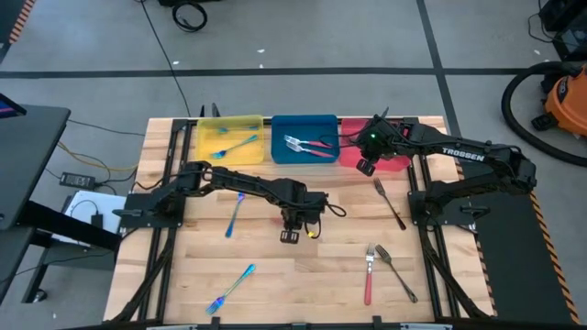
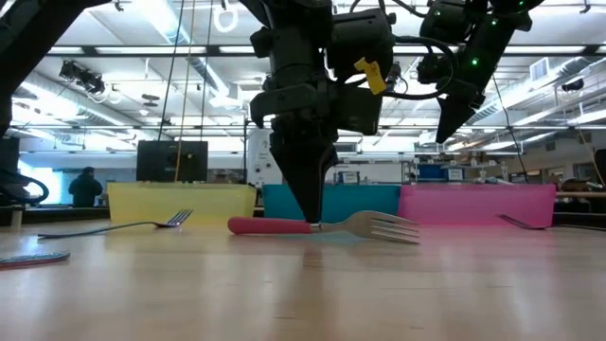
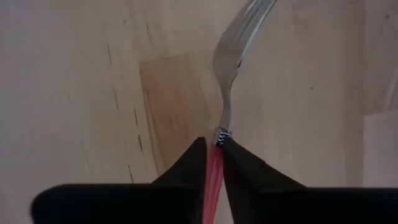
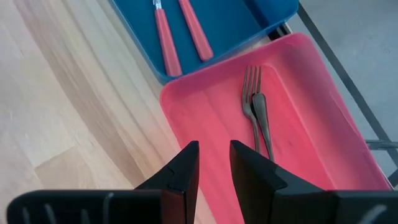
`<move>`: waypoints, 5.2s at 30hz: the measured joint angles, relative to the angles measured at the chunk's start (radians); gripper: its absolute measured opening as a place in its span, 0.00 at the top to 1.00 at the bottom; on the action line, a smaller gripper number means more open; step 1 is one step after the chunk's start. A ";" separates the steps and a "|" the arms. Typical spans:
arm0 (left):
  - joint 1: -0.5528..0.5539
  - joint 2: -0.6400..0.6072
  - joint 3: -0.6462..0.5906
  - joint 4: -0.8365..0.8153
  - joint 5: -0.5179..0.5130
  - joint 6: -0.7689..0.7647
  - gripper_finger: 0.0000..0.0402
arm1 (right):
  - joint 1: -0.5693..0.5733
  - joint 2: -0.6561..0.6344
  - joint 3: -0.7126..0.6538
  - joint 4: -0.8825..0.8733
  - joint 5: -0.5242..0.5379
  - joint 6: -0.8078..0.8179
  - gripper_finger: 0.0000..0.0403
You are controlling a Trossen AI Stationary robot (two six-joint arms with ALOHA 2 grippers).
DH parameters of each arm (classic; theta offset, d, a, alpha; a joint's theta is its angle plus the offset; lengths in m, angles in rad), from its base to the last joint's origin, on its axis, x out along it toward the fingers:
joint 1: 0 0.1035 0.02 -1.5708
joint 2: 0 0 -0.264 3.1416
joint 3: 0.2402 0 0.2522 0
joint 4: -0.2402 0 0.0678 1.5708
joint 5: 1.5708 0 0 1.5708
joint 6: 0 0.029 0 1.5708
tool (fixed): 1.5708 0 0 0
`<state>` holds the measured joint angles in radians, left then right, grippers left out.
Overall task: Sort silverware by color (type)
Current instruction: Put the pink fork into the blue bin, then put the black fork into the pink bin
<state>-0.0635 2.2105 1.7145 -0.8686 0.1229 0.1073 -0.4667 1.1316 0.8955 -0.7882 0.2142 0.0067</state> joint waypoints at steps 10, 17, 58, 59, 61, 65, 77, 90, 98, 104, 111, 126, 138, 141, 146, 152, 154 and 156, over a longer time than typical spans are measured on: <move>-0.002 0.001 0.000 0.006 -0.004 -0.012 0.76 | 0.000 0.000 0.000 -0.016 0.000 -0.001 0.76; 0.000 0.032 -0.005 0.017 -0.010 -0.015 0.76 | 0.000 0.000 0.000 -0.020 0.000 -0.002 0.76; 0.405 -0.147 0.007 -0.107 -0.036 0.336 0.93 | 0.001 0.000 -0.002 -0.041 0.037 0.073 0.76; 0.422 -0.156 0.007 -0.107 -0.036 0.352 0.93 | 0.001 0.000 -0.002 -0.040 0.039 0.073 0.76; 0.453 -0.176 0.007 -0.110 -0.037 0.388 0.93 | 0.003 0.000 -0.002 -0.040 0.044 0.073 0.76; 0.513 -0.205 0.007 -0.092 -0.038 0.453 0.94 | 0.003 0.000 -0.002 -0.038 0.054 0.051 0.76; 0.630 -0.231 0.006 0.019 -0.044 0.534 0.93 | 0.010 0.000 -0.002 -0.036 0.054 0.061 0.76; 0.630 -0.230 0.006 0.128 -0.041 0.628 0.92 | -0.019 0.000 -0.002 -0.025 0.167 0.017 0.76; 0.633 -0.221 0.008 0.298 0.015 0.692 0.92 | -0.070 0.000 -0.002 0.046 0.154 -0.007 0.76; 0.657 -0.161 0.006 0.299 0.033 0.722 0.93 | -0.081 0.000 -0.002 0.057 0.151 -0.002 0.76; 0.654 -0.102 0.006 0.311 0.039 0.711 0.93 | -0.078 0.000 -0.002 0.065 0.124 0.043 0.76; 0.608 -0.033 0.007 0.308 0.055 0.686 0.89 | -0.048 0.000 -0.002 0.046 0.053 0.073 0.76; 0.610 -0.019 0.006 0.288 0.032 0.663 0.80 | -0.009 0.000 -0.002 0.038 0.048 0.074 0.76; 0.611 -0.019 0.006 0.290 0.028 0.663 0.78 | -0.007 0.000 -0.002 0.036 0.048 0.083 0.76; 0.610 -0.025 0.006 0.290 0.005 0.662 0.76 | -0.007 0.000 -0.002 0.010 0.046 0.108 0.76; 0.599 -0.074 0.006 0.292 -0.042 0.635 0.76 | -0.001 0.000 -0.002 -0.097 -0.017 0.204 0.76; 0.592 -0.090 0.006 0.290 -0.043 0.623 0.76 | 0.012 0.000 -0.002 -0.149 -0.040 0.255 0.76; 0.586 -0.108 0.006 0.290 -0.044 0.616 0.76 | 0.036 0.000 -0.002 -0.209 -0.077 0.314 0.76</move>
<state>0.5224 2.1022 1.7210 -0.5791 0.0788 0.7230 -0.4309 1.1320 0.8936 -0.9973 0.1369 0.3206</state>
